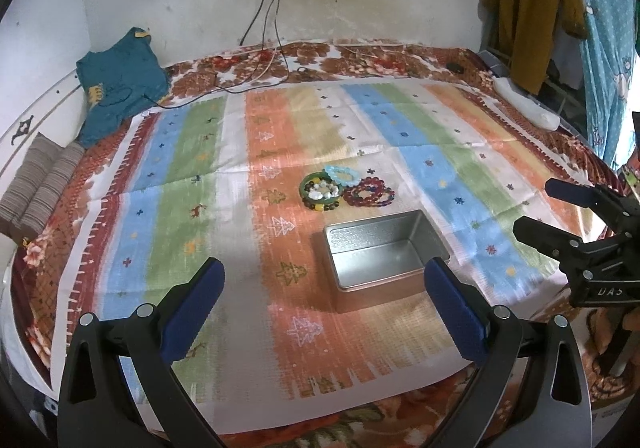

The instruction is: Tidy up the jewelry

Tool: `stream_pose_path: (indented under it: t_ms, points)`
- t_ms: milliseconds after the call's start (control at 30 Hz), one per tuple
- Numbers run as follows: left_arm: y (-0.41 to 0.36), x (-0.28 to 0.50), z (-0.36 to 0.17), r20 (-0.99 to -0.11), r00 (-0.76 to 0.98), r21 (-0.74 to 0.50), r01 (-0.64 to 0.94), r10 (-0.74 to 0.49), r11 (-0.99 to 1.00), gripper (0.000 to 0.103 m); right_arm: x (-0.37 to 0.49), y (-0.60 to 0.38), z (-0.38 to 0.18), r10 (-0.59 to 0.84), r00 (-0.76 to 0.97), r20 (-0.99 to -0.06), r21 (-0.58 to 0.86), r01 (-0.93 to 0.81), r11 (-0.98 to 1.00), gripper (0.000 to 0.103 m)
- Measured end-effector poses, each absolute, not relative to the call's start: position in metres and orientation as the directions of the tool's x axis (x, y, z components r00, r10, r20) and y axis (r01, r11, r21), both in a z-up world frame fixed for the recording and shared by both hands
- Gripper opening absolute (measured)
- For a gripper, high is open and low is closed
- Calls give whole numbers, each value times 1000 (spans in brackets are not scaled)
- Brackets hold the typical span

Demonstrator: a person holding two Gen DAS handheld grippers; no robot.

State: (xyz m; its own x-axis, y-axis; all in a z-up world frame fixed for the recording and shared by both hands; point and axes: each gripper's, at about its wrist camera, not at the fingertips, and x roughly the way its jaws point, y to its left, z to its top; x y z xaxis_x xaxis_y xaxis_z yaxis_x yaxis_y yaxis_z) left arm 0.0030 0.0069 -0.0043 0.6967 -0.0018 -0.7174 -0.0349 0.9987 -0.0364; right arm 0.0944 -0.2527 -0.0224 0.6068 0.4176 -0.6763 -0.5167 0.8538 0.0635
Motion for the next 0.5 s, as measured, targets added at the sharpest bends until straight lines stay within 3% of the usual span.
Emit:
stream_pose_path:
  t_ms: [500]
  points:
    - [6, 4, -5, -721, 693, -24, -44, 13, 999, 97, 99, -250, -24, 383, 610, -694, 53, -487, 872, 99]
